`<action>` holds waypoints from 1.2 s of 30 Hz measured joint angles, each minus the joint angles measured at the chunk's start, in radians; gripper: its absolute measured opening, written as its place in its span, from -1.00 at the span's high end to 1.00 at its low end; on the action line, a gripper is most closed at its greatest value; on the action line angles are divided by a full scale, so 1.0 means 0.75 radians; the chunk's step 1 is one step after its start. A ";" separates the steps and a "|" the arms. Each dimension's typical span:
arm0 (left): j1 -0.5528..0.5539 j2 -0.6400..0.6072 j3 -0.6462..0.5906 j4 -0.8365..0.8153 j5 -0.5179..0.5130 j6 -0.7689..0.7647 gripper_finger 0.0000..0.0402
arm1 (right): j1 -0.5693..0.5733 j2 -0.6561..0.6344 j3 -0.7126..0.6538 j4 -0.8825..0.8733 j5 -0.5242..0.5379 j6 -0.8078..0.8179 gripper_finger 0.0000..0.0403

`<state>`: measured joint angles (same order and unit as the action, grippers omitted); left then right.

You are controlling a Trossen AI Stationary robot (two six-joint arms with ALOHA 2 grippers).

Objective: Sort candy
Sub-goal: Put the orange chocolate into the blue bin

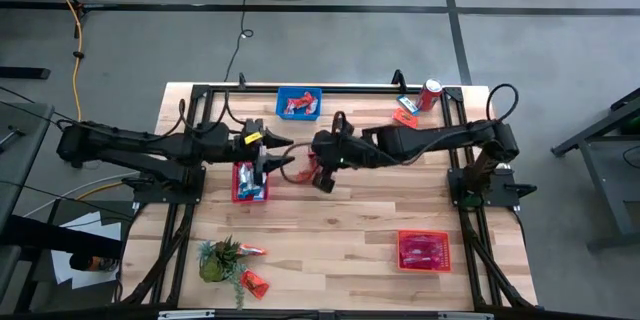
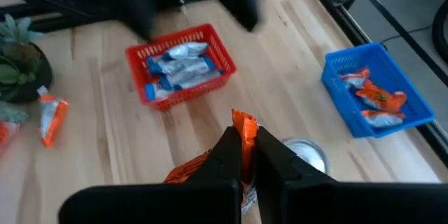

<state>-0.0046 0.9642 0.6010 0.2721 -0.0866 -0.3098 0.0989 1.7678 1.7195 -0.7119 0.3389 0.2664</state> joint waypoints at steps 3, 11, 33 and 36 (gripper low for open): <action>-0.029 -0.001 0.000 0.017 -0.005 0.078 -0.20 | -0.033 -0.027 0.000 0.002 -0.040 -0.029 1.00; -0.068 0.000 0.000 0.025 -0.138 0.149 -0.20 | -0.066 -0.115 -0.008 0.010 -0.039 -0.106 1.00; -0.064 0.302 0.002 0.573 -0.187 0.150 -0.20 | -0.065 -0.499 -1.011 1.540 -0.156 -0.260 1.00; -0.064 0.349 0.002 0.639 -0.180 0.096 -0.20 | -0.065 -0.450 -0.946 1.538 -0.184 -0.353 1.00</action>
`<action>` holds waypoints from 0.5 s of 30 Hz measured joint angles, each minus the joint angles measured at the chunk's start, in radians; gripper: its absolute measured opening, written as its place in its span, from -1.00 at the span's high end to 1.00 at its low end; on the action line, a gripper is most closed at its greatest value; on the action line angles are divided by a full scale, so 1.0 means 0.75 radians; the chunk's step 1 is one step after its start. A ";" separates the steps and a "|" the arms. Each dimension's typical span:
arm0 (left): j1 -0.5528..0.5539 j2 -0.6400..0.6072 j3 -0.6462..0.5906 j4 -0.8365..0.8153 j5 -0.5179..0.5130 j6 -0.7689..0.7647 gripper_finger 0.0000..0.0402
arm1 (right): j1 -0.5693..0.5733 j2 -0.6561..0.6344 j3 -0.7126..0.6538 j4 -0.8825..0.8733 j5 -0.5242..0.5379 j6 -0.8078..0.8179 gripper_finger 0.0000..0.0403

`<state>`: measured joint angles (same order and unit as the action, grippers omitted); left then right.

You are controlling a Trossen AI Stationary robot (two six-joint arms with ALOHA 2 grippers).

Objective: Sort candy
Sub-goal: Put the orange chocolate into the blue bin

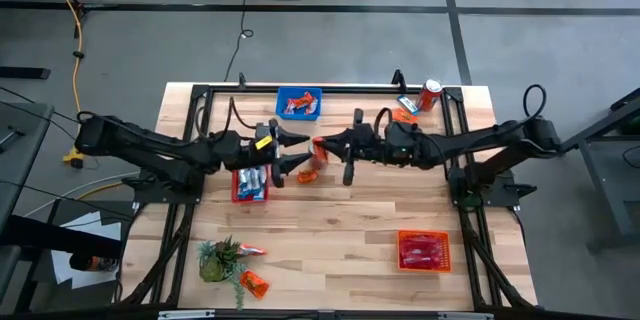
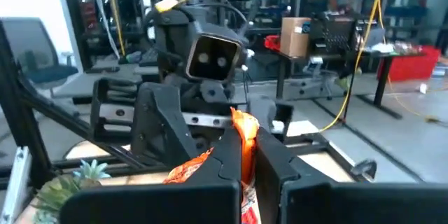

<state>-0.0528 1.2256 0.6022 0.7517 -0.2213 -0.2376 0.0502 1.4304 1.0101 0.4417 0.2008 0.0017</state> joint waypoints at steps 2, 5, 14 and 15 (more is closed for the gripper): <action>0.000 0.015 0.000 0.025 0.035 -0.062 -0.20 | 0.000 0.026 0.038 -0.003 -0.018 -0.041 0.99; 0.000 0.025 0.000 0.025 0.097 -0.175 -0.20 | 0.000 0.043 0.068 -0.006 -0.032 -0.071 0.99; 0.000 0.024 -0.001 0.157 0.253 -0.362 -0.20 | 0.000 0.049 0.074 -0.021 -0.071 -0.074 0.98; 0.000 0.024 -0.001 0.167 0.263 -0.379 -0.20 | 0.000 0.049 0.074 -0.017 -0.071 -0.074 0.98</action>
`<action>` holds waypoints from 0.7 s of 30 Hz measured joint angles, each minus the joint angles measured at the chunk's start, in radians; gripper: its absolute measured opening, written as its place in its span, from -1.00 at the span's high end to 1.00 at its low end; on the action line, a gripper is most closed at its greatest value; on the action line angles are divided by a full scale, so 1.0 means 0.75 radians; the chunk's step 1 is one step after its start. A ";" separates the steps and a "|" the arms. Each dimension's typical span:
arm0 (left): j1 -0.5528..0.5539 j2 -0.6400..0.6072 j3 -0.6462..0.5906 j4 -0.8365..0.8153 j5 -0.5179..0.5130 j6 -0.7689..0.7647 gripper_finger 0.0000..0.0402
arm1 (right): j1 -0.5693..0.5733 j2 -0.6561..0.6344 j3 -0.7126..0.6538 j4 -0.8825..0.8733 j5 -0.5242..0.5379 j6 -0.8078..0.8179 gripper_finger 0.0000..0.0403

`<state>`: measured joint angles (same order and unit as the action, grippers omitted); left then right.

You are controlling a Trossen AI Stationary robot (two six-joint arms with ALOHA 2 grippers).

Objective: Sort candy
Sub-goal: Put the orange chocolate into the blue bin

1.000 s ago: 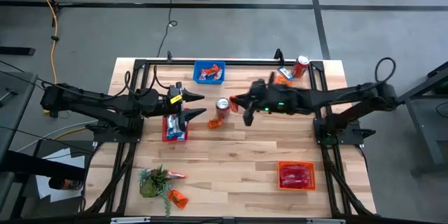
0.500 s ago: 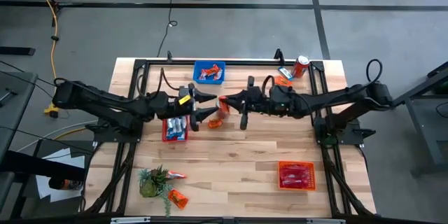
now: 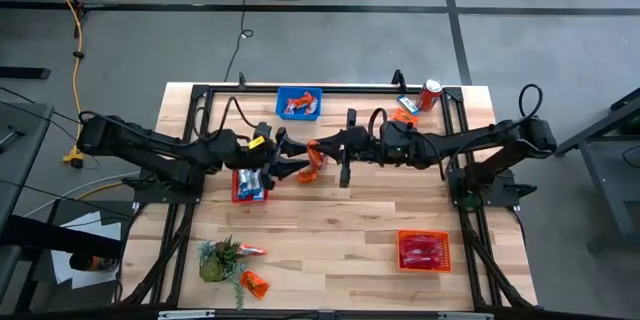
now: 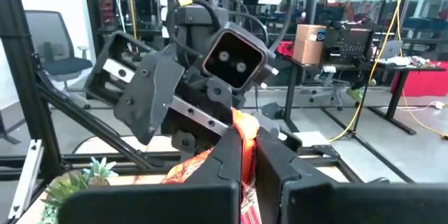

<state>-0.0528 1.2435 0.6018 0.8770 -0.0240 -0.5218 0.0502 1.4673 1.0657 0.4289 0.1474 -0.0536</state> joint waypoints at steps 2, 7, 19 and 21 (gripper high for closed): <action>0.000 0.000 0.000 0.003 0.021 -0.036 -0.20 | 0.001 0.000 0.000 0.002 -0.002 0.001 0.98; 0.000 0.008 0.000 0.010 0.016 -0.057 -0.20 | 0.000 0.000 0.000 0.073 0.002 0.001 0.98; 0.000 0.033 0.032 0.000 -0.033 -0.008 -0.20 | 0.001 0.036 0.001 0.105 0.002 0.028 0.98; 0.006 0.033 0.047 -0.012 -0.034 0.031 -0.20 | 0.001 0.045 0.000 0.108 0.001 0.036 0.98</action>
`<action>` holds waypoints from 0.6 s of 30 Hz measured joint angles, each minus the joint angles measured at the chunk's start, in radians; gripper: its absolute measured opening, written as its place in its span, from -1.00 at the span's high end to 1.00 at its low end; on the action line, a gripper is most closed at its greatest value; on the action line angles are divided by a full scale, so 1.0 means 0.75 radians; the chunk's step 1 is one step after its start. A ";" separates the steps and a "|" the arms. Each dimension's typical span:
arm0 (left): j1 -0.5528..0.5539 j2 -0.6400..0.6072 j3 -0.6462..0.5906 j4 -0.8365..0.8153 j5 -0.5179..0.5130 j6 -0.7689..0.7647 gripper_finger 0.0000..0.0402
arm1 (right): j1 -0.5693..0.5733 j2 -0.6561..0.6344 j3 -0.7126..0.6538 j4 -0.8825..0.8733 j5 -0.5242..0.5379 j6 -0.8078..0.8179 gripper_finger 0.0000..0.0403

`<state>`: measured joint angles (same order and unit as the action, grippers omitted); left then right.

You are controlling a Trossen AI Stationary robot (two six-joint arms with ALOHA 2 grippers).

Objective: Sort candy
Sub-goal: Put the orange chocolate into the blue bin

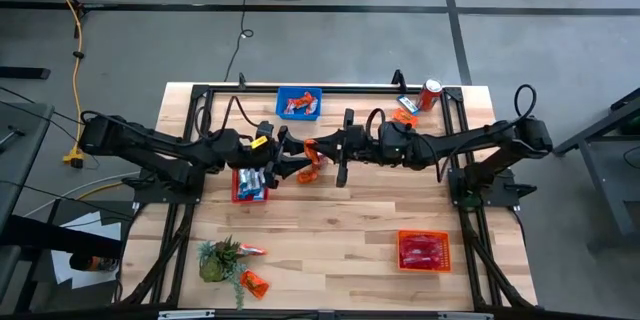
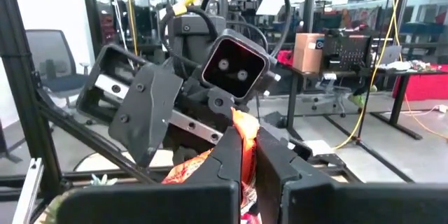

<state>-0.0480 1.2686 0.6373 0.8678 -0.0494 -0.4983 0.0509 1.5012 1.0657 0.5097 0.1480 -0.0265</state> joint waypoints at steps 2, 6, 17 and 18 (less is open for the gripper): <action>0.008 0.000 0.009 -0.012 0.000 0.014 -0.20 | 0.000 0.006 0.001 0.014 0.001 0.000 0.98; 0.024 -0.001 0.009 -0.041 0.010 0.007 -0.20 | -0.010 0.006 0.001 0.058 0.001 0.000 0.98; 0.054 -0.003 0.011 -0.160 0.031 -0.092 0.71 | -0.015 0.007 -0.001 0.040 0.044 0.130 0.78; 0.056 -0.003 0.011 -0.163 0.030 -0.088 0.84 | -0.013 0.007 -0.001 0.043 0.076 0.131 0.71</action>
<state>-0.0062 1.2667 0.6456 0.7457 -0.0266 -0.5643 0.0410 1.5063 1.0653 0.5418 0.2050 0.0716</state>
